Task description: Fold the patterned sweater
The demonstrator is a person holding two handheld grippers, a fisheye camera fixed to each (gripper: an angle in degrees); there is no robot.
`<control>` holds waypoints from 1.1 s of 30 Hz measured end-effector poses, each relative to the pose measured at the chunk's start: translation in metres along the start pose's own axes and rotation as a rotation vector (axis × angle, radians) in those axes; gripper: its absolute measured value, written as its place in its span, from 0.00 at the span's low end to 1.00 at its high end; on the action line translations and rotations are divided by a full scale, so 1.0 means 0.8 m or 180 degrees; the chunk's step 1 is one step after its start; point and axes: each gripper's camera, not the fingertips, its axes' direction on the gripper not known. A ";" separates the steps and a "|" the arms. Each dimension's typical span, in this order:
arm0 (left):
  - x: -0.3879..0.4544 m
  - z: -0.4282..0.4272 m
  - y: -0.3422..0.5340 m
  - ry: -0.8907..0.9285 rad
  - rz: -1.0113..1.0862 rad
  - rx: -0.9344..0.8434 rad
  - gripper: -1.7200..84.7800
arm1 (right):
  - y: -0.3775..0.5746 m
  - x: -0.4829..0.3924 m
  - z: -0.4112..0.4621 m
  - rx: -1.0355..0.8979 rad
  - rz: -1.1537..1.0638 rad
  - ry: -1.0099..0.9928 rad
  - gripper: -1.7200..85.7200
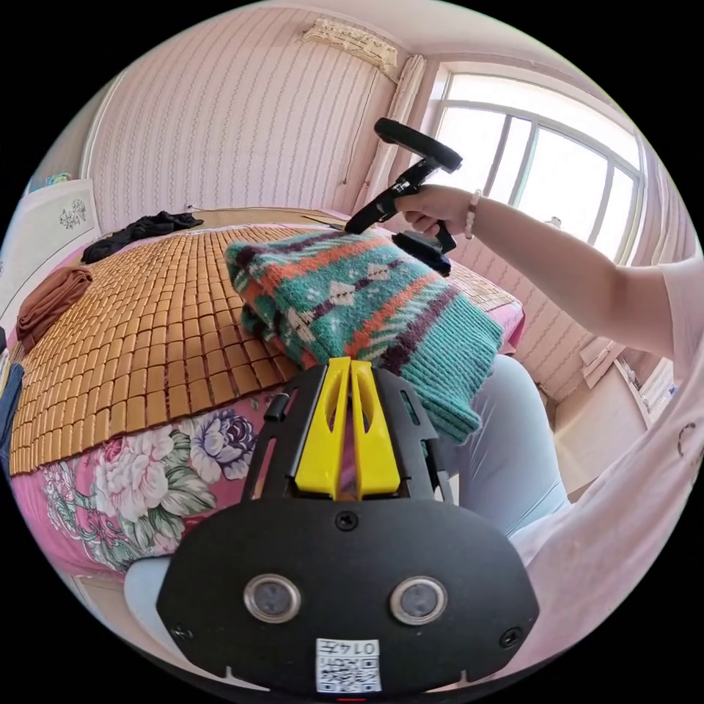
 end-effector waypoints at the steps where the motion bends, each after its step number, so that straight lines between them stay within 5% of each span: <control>1: -0.004 0.001 -0.001 0.0025 -0.0012 -0.0017 0.01 | -0.009 0.006 0.016 -0.0126 -0.0023 0.0010 0.01; 7: -0.041 0.004 0.003 0.0158 -0.0153 0.0034 0.02 | -0.013 0.025 0.048 -0.0241 -0.0040 0.0262 0.01; 11: -0.095 -0.026 0.009 0.0492 -0.0810 0.0371 0.11 | 0.045 0.085 -0.005 0.0363 0.0123 -0.0139 0.03; 16: -0.147 -0.026 0.012 0.0398 -0.1228 0.0519 0.20 | 0.165 0.176 -0.041 0.1143 0.0537 -0.0633 0.20; 22: -0.193 0.024 0.001 0.0724 -0.1555 0.0185 0.25 | 0.243 0.257 0.042 0.0688 0.0881 -0.1445 0.32; 33: -0.246 0.050 -0.012 0.1017 -0.1601 0.0077 0.25 | 0.269 0.304 0.156 0.0741 0.0799 -0.2862 0.26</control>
